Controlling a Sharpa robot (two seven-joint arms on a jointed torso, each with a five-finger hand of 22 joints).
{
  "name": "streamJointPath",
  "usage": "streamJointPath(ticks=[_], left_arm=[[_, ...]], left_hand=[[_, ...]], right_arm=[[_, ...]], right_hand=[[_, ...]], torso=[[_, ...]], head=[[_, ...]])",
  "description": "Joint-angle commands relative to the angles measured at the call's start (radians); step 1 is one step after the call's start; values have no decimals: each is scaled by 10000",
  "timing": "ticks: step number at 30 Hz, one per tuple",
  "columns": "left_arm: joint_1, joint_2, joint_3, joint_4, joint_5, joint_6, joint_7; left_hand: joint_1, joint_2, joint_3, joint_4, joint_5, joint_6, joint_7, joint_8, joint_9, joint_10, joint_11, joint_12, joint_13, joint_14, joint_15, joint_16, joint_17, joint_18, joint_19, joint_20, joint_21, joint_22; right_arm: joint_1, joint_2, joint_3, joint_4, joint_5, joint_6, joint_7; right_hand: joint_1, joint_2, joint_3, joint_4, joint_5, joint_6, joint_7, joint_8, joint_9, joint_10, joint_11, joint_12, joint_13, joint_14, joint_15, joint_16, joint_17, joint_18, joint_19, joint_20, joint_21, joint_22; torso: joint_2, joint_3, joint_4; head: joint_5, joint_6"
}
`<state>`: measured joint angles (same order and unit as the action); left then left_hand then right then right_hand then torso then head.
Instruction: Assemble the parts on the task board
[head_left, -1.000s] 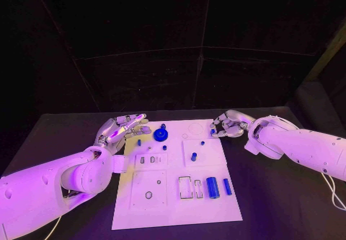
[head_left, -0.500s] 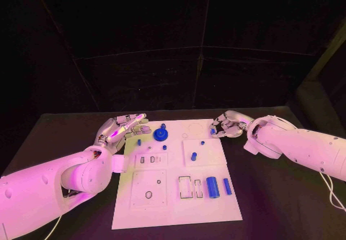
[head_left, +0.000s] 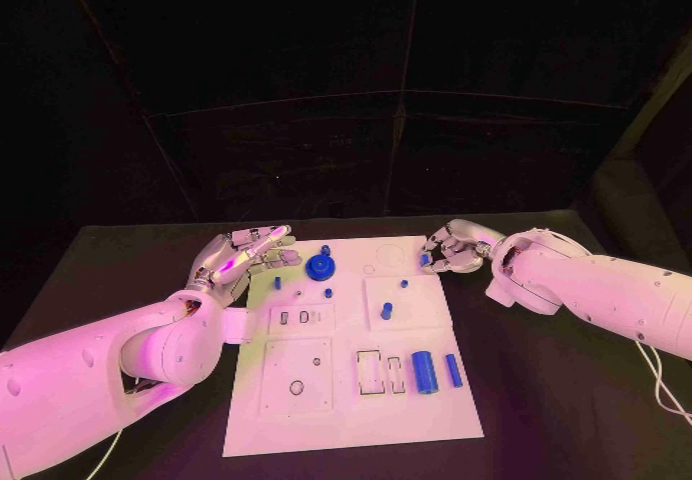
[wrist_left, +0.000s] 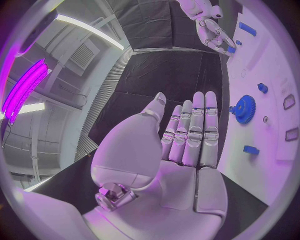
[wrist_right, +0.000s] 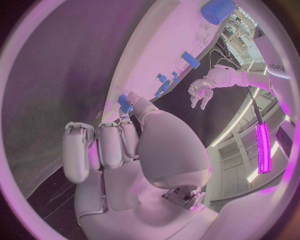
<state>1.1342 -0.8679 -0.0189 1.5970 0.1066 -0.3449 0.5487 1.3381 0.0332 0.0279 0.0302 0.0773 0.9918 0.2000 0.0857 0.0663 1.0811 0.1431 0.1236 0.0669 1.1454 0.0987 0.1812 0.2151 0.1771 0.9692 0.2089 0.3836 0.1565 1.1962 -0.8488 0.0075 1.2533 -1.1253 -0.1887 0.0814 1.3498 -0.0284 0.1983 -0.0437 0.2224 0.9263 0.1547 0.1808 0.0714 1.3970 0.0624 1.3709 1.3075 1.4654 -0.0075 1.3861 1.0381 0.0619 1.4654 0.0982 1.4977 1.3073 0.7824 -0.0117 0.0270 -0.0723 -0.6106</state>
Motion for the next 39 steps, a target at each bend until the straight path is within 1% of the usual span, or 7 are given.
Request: streamJointPath(ticks=[1,11,23,24,26,29,39], left_arm=[[10,-2,2,12,-39,145,40],[10,2,2,6,-39,148,32],[10,-3,2,11,-39,149,30],[10,-3,2,11,-39,149,30],[11,-43,2,46,-39,136,26],[12,-72,2,46,-38,126,26],[17,-125,2,-32,-38,130,23]], left_hand=[[33,85,-5,-46,-58,90,-9,-43,-6,53,40,-61,-14,65,8,-59,12,60,61,-5,-29,-16],[26,87,-5,-50,-59,93,-4,-49,-7,56,43,-69,-15,70,8,-64,18,60,65,-6,-30,-19],[26,87,-5,-50,-59,93,-4,-49,-7,56,43,-69,-15,70,8,-64,18,60,65,-6,-30,-19],[26,87,-5,-50,-59,93,-4,-49,-7,56,43,-69,-15,70,8,-64,18,60,65,-6,-30,-19],[26,87,-5,-50,-59,93,-4,-49,-7,56,43,-69,-15,70,8,-64,18,60,65,-6,-30,-19],[26,87,-5,-50,-59,93,-4,-49,-7,56,43,-69,-15,70,8,-64,18,60,65,-6,-30,-19],[22,100,1,-60,-60,113,-7,-51,-5,79,39,-72,-13,82,6,-73,27,60,73,-7,-31,-22]], right_arm=[[11,2,3,8,-27,37,1],[10,11,3,-13,-48,-100,-45],[9,14,3,59,-65,-521,-33],[8,13,3,68,-65,-546,-40],[14,-136,7,684,133,-1239,-627],[24,-228,11,1340,258,-1752,-1164],[86,260,17,2683,-207,-2320,-2576]], right_hand=[[-21,129,86,-10,-63,208,-51,80,16,49,-26,57,16,208,-119,-32,-16,-191,198,-106,-24,439],[-9,330,343,-93,-397,787,-268,301,34,90,-215,75,61,213,-277,-42,-21,-192,206,-251,-24,450],[9,421,476,-128,-547,840,-293,303,14,105,-242,78,78,219,-306,-41,-9,-197,216,-287,-18,472],[-71,563,601,-79,-592,852,-295,287,-8,74,-247,28,25,210,-316,-71,-76,-194,208,-306,-29,447],[-93,619,654,-66,-588,837,-294,272,-18,67,-247,15,14,208,-319,-79,-89,-192,206,-310,-32,439],[-146,631,685,-46,-585,785,-277,234,-35,56,-236,-3,-3,204,-315,-91,-113,-192,205,-311,-35,435],[-351,528,676,33,-552,698,-248,156,-53,30,-209,-45,-46,198,-291,-117,-161,-186,194,-295,-49,402]], torso=[[4,0,-7],[2,5,1],[-2,7,-11],[-24,-5,-5],[-44,-16,-2],[-80,-47,-1],[-262,-130,24]], head=[[0,2],[0,-38],[-5,-32],[-9,-2],[-4,15],[11,29],[240,-99]])
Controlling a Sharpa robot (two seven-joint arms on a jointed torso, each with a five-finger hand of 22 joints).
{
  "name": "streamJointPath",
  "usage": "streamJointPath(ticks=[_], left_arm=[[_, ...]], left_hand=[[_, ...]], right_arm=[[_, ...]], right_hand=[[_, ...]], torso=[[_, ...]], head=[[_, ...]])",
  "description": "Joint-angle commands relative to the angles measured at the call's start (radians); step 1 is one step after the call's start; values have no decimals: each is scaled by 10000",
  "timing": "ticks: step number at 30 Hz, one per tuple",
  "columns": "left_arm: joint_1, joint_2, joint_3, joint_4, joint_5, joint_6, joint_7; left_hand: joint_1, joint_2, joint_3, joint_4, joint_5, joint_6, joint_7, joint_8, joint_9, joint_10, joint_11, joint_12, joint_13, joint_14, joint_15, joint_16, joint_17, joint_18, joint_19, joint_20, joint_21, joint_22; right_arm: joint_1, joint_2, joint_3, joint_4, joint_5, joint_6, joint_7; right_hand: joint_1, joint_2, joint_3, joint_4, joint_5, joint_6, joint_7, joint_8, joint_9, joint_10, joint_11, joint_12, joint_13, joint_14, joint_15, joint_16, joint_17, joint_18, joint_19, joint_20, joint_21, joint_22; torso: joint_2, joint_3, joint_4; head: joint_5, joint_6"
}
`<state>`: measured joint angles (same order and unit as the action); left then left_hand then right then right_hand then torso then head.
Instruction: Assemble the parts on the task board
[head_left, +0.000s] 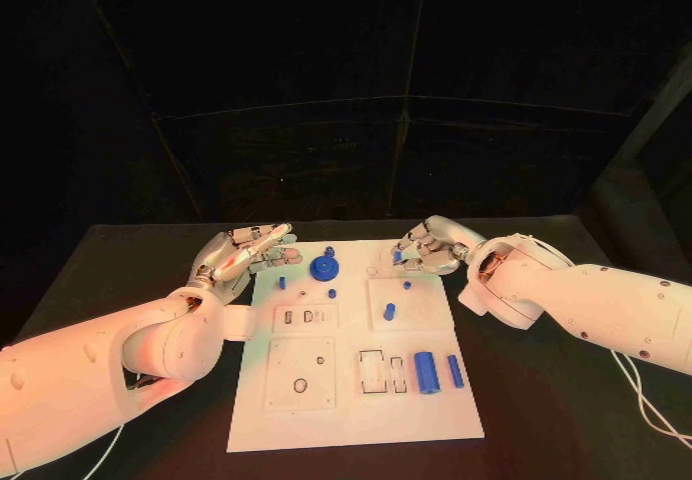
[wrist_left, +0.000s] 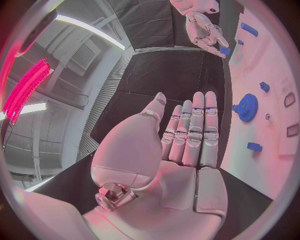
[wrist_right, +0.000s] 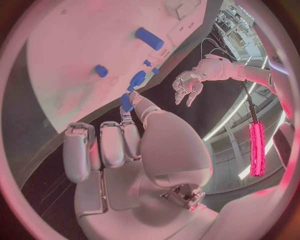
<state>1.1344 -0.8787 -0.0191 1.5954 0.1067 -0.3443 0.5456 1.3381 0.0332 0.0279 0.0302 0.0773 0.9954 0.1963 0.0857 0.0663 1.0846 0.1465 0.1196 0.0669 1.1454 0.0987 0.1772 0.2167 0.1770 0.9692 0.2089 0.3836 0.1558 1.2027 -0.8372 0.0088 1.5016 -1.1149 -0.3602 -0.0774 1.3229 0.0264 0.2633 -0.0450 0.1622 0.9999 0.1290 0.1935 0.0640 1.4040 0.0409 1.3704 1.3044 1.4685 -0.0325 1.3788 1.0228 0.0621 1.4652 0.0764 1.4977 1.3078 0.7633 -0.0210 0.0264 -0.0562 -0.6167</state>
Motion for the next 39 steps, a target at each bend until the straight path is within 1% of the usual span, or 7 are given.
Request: streamJointPath(ticks=[1,5,10,19,23,27,39], left_arm=[[16,-22,4,-25,-38,129,53],[18,-42,4,-74,-38,140,39],[20,-14,4,-189,-38,150,34],[22,47,5,-272,-38,146,32],[22,56,5,-282,-39,143,29],[22,71,5,-298,-39,137,31],[23,133,6,-320,-39,162,13]], left_hand=[[20,103,3,-62,-59,86,27,-50,-3,57,1,-31,-11,87,4,-35,15,61,76,-8,-31,-16],[14,111,6,-69,-59,110,22,-47,-1,95,-7,-25,-6,103,-2,-39,24,62,85,-12,-30,-19],[8,114,7,-72,-60,123,20,-47,0,117,-12,-22,-3,115,-7,-40,30,64,93,-14,-28,-20],[-1,126,13,-87,-61,153,12,-52,0,171,-25,-21,1,167,-24,-35,53,68,124,-26,-17,-20],[-3,132,17,-92,-60,164,9,-53,1,189,-30,-21,3,187,-30,-32,62,69,137,-31,-12,-19],[-3,132,17,-92,-60,164,9,-53,1,189,-30,-21,3,187,-30,-32,62,69,137,-31,-12,-19],[-3,132,17,-92,-60,164,9,-53,1,189,-30,-21,3,187,-30,-32,62,69,137,-31,-12,-19]], right_arm=[[23,248,3,289,-430,-629,-1130],[25,717,0,516,-841,-611,-1633],[19,1349,-16,512,-1345,-341,-2083],[-9,2150,-501,433,-1946,281,-2429],[-47,2379,-603,372,-2122,449,-2438],[-106,2566,-649,272,-2211,616,-2410],[-337,2983,-674,39,-2555,737,-2397]], right_hand=[[-81,-19,42,44,74,-38,7,26,21,-44,5,-47,-20,166,-42,-47,-14,-188,197,-77,-50,397],[-77,-28,105,27,181,-33,5,16,24,-51,2,-62,-32,165,-44,-57,-27,-187,197,-76,-53,394],[-77,-32,115,24,198,-32,5,14,25,-58,1,-71,-43,163,-44,-61,-38,-185,193,-76,-56,385],[-96,-46,132,27,235,-48,15,0,22,-79,7,-98,-73,159,-43,-72,-62,-179,181,-75,-69,353],[-96,-46,132,27,235,-48,15,0,22,-79,7,-98,-73,159,-43,-72,-62,-179,181,-75,-69,353],[-110,-49,145,34,254,-63,21,-12,20,-89,13,-111,-86,159,-40,-74,-60,-176,176,-74,-75,340],[-129,-63,163,39,290,-83,28,-28,18,-95,19,-117,-88,160,-36,-76,-60,-172,167,-71,-84,317]], torso=[[-79,-43,41],[-105,-61,76],[-132,-103,78],[-108,-76,83],[-99,-69,69],[-98,-57,64],[-106,-58,66]], head=[[102,-61],[198,-139],[359,-202],[567,-283],[604,-294],[697,-331],[747,-379]])
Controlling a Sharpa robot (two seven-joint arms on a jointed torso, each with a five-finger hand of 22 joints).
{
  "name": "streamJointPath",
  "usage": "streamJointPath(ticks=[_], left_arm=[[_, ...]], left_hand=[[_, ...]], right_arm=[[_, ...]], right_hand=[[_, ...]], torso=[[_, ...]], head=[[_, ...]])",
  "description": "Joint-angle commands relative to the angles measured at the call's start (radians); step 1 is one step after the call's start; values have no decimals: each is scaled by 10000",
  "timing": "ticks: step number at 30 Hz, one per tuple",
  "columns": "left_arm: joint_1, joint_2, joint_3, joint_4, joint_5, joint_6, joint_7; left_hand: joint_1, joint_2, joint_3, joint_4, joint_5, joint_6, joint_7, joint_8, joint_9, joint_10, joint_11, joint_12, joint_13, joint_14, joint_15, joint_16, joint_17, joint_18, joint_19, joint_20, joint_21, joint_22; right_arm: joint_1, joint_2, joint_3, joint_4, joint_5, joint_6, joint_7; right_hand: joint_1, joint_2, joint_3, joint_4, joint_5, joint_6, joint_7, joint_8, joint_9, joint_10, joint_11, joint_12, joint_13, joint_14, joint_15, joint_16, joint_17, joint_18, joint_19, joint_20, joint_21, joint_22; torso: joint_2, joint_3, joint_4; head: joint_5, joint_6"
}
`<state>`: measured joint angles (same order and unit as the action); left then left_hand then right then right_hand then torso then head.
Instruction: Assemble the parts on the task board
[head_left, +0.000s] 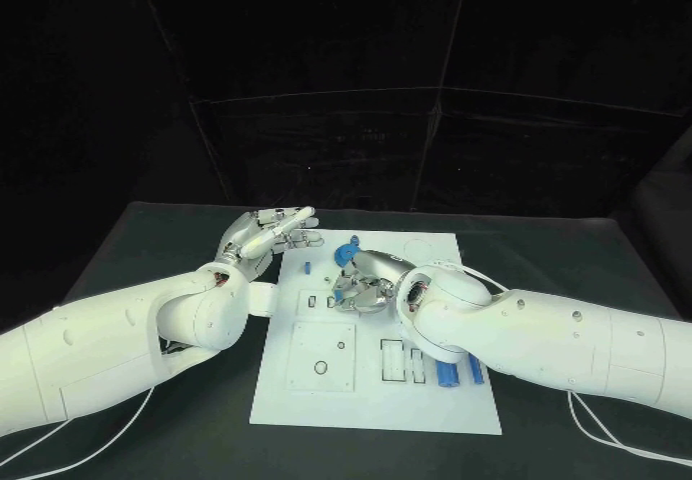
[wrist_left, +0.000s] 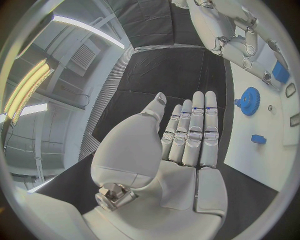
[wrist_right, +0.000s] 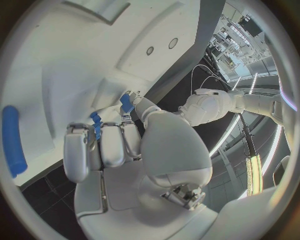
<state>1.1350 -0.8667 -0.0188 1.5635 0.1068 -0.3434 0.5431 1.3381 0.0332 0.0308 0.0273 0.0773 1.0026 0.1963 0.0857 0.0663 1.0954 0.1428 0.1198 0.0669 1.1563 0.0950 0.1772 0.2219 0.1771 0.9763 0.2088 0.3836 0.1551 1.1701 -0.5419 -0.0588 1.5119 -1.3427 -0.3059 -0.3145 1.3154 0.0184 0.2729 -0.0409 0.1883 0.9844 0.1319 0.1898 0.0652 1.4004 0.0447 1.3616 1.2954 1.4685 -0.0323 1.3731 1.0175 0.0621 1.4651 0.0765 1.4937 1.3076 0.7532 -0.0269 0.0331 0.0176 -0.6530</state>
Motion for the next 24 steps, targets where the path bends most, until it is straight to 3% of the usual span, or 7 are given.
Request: streamJointPath(ticks=[1,17,21,24], left_arm=[[16,14,3,-4,-40,156,36],[15,28,3,-25,-40,186,2],[15,27,3,-31,-40,193,-3],[15,24,3,-40,-40,196,-7]], left_hand=[[-3,132,-11,-64,-61,93,10,-53,1,81,7,-22,3,77,7,-32,10,68,66,-30,-12,-13],[-5,138,-6,-73,-60,104,5,-59,0,101,2,-27,3,96,1,-34,20,68,80,-36,-7,-13],[-5,138,-6,-73,-60,104,5,-59,0,101,2,-27,3,96,1,-34,20,68,80,-36,-7,-13],[-7,138,-6,-74,-61,105,6,-60,-1,103,2,-29,3,98,0,-35,22,68,83,-37,-6,-14]], right_arm=[[-22,42,2,-85,-273,208,-27],[-131,83,2,-144,-414,416,-112],[-140,59,1,-139,-492,451,-109],[-160,25,1,-98,-552,455,-108]], right_hand=[[-53,17,66,-3,29,71,-1,9,6,-59,-18,-29,1,159,-38,-19,-7,-172,168,-72,-43,320],[-104,-67,69,-3,58,32,18,-22,3,-78,-5,-49,-18,159,-28,-26,-18,-171,165,-65,-49,311],[-170,-181,57,3,75,-56,51,-82,-6,-119,22,-93,-64,157,-9,-35,-33,-170,160,-52,-56,300],[-270,-371,41,19,410,-150,92,-151,-3,-165,57,-141,-113,153,22,-49,-60,-167,153,-25,-67,283]], torso=[[-7,1,-5],[-1,2,1],[-9,1,-8],[-4,1,-7]], head=[[10,-22],[13,-93],[14,-108],[11,-119]])
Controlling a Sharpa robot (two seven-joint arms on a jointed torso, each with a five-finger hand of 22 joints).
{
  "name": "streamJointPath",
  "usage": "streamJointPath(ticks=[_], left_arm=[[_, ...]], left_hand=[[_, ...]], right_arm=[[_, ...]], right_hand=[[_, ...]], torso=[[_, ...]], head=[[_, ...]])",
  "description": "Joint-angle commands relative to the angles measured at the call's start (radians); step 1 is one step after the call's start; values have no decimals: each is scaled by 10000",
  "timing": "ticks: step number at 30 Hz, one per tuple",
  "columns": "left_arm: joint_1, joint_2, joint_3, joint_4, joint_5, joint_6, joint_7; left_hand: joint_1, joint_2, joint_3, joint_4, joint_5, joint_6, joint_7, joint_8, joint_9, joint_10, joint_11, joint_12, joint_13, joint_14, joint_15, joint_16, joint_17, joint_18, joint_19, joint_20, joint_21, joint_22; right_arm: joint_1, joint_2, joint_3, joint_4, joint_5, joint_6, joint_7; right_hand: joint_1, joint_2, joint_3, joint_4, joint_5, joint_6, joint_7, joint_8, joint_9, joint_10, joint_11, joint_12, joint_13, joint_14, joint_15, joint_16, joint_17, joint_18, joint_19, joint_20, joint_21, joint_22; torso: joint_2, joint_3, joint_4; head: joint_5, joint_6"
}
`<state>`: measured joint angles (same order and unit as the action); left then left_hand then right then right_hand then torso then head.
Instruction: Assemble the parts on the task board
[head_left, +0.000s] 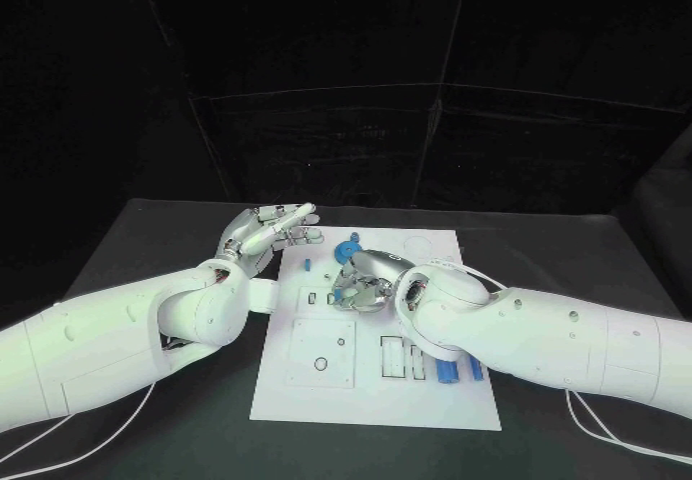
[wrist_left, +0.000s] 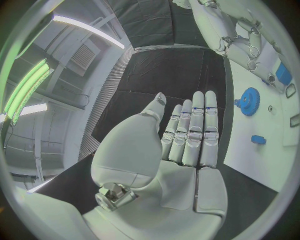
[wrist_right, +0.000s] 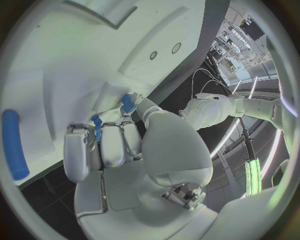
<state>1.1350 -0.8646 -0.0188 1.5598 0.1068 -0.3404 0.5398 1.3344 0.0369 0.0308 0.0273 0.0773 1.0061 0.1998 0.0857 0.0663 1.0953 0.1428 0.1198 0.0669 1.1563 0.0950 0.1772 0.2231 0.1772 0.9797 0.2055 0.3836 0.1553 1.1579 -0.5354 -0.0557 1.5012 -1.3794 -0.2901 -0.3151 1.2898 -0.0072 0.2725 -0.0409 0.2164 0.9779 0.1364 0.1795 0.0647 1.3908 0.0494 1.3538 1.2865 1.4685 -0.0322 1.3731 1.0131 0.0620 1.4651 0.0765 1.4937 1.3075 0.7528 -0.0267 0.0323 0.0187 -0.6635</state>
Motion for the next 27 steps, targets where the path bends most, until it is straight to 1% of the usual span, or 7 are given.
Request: streamJointPath(ticks=[1,4,10,15,22,27], left_arm=[[15,1,3,-6,-40,166,26],[15,-8,3,-12,-40,166,23],[15,-15,3,-11,-40,168,20],[15,-19,3,-11,-40,168,17],[15,-17,3,-16,-40,181,4],[15,-16,3,-15,-40,184,-3]], left_hand=[[29,101,-6,-74,-61,70,-30,-61,-1,103,1,-30,3,99,0,-35,11,67,48,-4,-6,-16],[29,101,-6,-74,-61,70,-30,-61,-1,103,1,-30,3,99,0,-35,11,67,48,-4,-6,-16],[29,101,-6,-74,-61,70,-30,-61,-1,103,1,-30,3,99,0,-35,11,67,48,-4,-6,-16],[29,101,-6,-74,-61,70,-30,-61,-1,103,1,-30,3,99,0,-35,11,67,48,-4,-6,-16],[29,101,-6,-74,-61,70,-30,-61,-1,103,1,-30,3,99,0,-35,11,67,48,-4,-6,-16],[29,101,-6,-74,-61,70,-30,-61,-1,103,1,-30,3,99,0,-35,11,67,48,-4,-6,-16]], right_arm=[[-43,-49,-30,18,-206,298,-109],[-52,-72,-30,37,-287,301,-139],[-58,-100,-30,60,-401,305,-211],[-60,-105,-30,75,-449,293,-246],[-62,-84,-30,80,-477,150,-275],[-63,-80,-30,82,-497,-37,-344]], right_hand=[[-20,-128,45,20,148,-92,49,-53,2,-74,11,-68,-30,152,23,-51,-21,-167,153,-23,-68,284],[-41,-174,45,24,185,-118,59,-72,2,-97,19,-95,-60,150,30,-58,-34,-165,150,-16,-72,274],[-80,-279,38,25,202,-188,81,-115,0,-145,38,-149,-121,141,45,-80,-82,-161,141,-2,-83,253],[-102,-360,35,24,202,-269,104,-162,-4,-177,57,-185,-159,135,60,-95,-110,-158,136,11,-90,241],[-190,-542,-5,60,129,-544,166,-297,-6,-229,116,-242,-220,132,107,-110,-134,-156,130,53,-102,224],[-286,-627,-92,128,15,-621,176,-318,6,-237,133,-249,-234,124,125,-128,-173,-152,123,74,-111,206]], torso=[[1,0,1],[0,-2,2],[-2,-10,13],[0,-4,7],[-1,-4,-2],[0,-2,2]], head=[[-6,-16],[-21,-33],[-10,-51],[-5,-61],[-5,-63],[-4,-65]])
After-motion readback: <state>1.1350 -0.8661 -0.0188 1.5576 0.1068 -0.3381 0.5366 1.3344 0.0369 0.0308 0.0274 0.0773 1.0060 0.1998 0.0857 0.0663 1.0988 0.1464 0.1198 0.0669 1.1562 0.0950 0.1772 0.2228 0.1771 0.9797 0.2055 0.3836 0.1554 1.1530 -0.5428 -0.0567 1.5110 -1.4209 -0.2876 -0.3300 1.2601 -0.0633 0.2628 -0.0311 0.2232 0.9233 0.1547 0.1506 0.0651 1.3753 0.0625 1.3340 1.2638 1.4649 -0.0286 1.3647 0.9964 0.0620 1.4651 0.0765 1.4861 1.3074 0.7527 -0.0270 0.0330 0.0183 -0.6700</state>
